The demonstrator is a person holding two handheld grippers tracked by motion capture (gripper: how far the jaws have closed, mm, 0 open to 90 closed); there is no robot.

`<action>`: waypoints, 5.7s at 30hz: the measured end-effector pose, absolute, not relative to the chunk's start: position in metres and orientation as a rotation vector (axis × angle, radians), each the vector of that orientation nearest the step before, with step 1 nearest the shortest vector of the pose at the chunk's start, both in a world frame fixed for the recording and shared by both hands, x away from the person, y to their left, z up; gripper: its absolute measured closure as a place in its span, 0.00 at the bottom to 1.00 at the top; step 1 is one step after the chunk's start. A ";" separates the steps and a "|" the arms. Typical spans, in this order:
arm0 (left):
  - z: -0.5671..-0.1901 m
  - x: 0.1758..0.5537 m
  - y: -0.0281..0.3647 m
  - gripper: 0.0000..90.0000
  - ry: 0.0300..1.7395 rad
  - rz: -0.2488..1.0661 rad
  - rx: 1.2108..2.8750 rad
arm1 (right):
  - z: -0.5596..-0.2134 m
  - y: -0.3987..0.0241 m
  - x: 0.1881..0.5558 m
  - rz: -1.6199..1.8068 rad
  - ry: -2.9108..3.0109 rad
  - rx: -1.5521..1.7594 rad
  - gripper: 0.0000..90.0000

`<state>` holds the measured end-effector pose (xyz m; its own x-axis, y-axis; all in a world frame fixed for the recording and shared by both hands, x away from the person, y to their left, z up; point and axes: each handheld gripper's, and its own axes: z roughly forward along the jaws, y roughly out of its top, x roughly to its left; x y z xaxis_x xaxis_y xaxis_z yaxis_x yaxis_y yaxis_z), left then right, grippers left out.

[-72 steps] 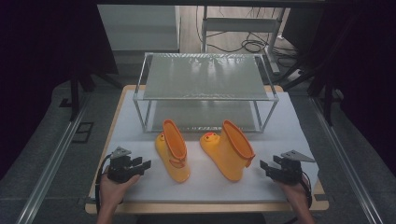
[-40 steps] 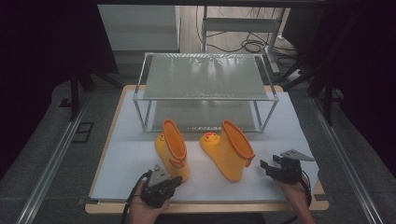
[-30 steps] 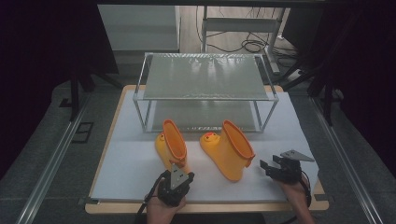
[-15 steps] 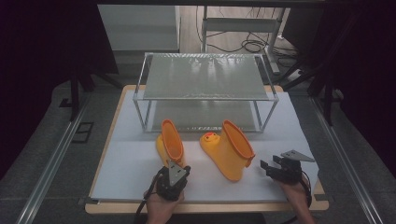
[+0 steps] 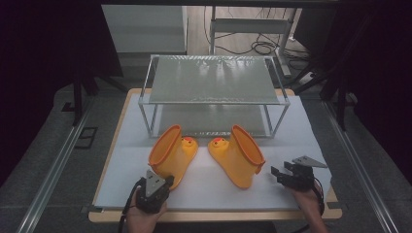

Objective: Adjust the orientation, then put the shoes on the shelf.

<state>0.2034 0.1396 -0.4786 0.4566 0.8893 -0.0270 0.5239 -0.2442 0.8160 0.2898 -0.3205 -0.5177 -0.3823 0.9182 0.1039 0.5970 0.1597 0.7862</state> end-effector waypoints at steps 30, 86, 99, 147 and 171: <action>-0.490 0.219 0.237 0.58 1.298 0.374 1.906 | -0.518 -0.318 0.291 1.084 2.061 1.433 0.41; -0.486 0.264 0.234 0.46 1.331 0.455 1.957 | -0.504 -0.244 0.283 1.081 2.486 0.967 0.99; -0.485 0.265 0.242 0.46 1.345 0.446 1.930 | -0.507 -0.193 0.275 1.146 2.606 0.752 0.99; -0.477 0.271 0.246 0.47 1.340 0.274 1.888 | -0.506 -0.288 0.283 1.209 2.243 1.175 0.47; -0.376 0.280 0.278 0.45 1.156 -0.037 1.968 | -0.502 -0.292 0.286 1.236 2.235 1.142 0.46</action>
<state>0.2797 0.2780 -0.3760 0.5753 0.7098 -0.4065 0.7342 -0.2290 0.6392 0.2863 -0.2917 -0.5022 -0.6180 0.7820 0.0804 0.4840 0.2979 0.8228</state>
